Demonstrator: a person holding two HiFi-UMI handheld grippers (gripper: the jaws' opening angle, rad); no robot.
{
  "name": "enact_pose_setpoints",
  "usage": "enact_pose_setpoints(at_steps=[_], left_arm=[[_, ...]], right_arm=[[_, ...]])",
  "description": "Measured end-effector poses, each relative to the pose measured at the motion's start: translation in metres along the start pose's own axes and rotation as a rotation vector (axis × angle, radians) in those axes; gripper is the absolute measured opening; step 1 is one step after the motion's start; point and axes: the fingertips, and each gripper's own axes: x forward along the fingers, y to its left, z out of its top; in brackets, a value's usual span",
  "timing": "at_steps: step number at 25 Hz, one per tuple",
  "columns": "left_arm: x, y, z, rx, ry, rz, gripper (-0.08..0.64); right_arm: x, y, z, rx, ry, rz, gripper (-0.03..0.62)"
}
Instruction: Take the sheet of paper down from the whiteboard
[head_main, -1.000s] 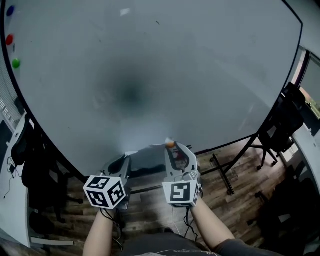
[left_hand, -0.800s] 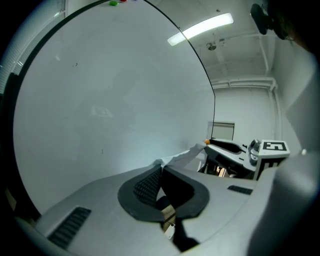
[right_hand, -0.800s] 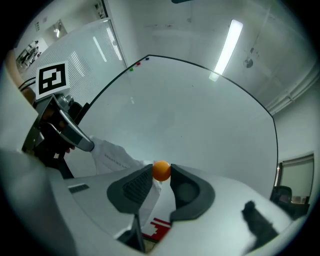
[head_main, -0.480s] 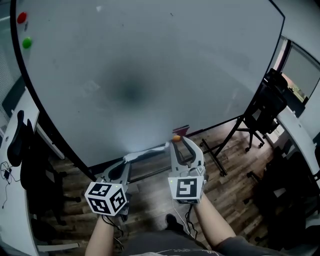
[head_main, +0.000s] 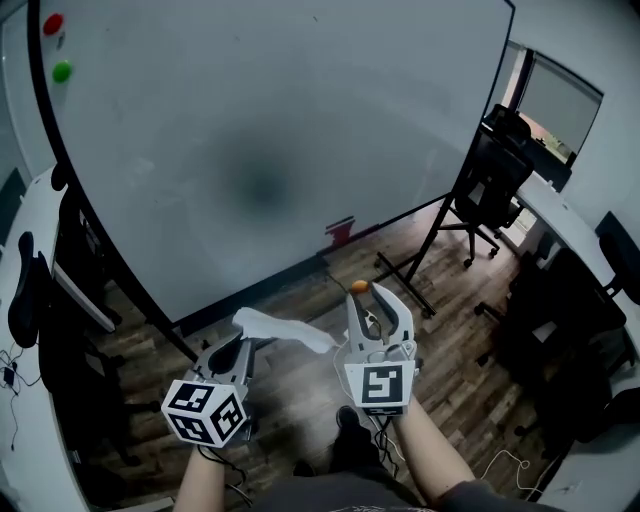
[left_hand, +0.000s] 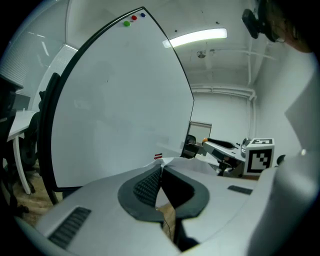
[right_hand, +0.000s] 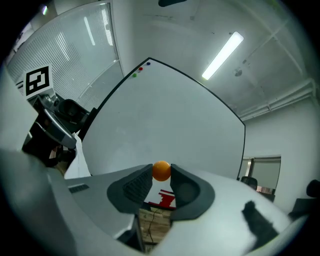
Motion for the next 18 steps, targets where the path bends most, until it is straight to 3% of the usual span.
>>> enact_pose_setpoints(at_steps=[8, 12, 18], left_arm=[[-0.007, -0.02, 0.001, 0.016, -0.017, -0.053, 0.012], [0.0, -0.035, 0.003, 0.028, -0.028, -0.05, 0.012], [-0.006, -0.07, -0.007, 0.055, -0.008, -0.018, 0.012]], right_arm=[[-0.044, -0.018, -0.007, 0.035, 0.057, -0.046, 0.12], [-0.062, -0.025, -0.015, 0.006, 0.058, -0.039, 0.119], [-0.094, -0.039, -0.025, 0.071, 0.044, -0.036, 0.118]])
